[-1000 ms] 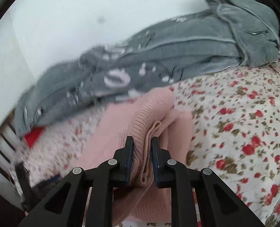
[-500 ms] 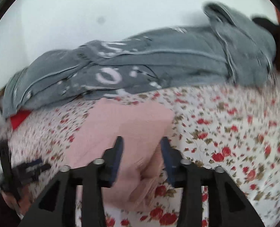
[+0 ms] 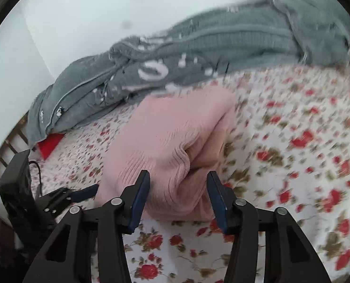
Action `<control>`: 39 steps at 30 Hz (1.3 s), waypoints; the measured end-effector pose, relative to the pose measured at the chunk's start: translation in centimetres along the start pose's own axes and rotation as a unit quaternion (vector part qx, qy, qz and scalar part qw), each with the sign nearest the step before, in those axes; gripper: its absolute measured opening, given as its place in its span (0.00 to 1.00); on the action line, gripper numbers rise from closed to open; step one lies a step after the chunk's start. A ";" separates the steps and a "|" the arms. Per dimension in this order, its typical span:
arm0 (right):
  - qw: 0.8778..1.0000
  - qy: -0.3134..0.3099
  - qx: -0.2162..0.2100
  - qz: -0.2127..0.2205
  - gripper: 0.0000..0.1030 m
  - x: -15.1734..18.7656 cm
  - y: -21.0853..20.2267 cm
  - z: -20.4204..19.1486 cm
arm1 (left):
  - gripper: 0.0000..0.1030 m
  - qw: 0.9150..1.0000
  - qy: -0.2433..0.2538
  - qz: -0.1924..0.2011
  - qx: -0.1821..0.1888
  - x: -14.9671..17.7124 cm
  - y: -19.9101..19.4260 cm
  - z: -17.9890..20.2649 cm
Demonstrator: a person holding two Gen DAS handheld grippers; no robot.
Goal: Fold small clothes
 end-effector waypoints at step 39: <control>0.996 0.072 -0.003 -0.056 0.56 -1.7 8.2 5.5 | 0.44 0.940 -0.316 -0.056 0.113 -2.4 8.3 -6.7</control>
Point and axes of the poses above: each gripper's, at about its wrist camera, not at the fingertips, and y roughly the way its jaws point, z to its right, x to its underside, the point moved 6 cm from there along y, roughly the way its jaws point, and after that the axes turned 13 degrees about z, right-handed, at the moved point
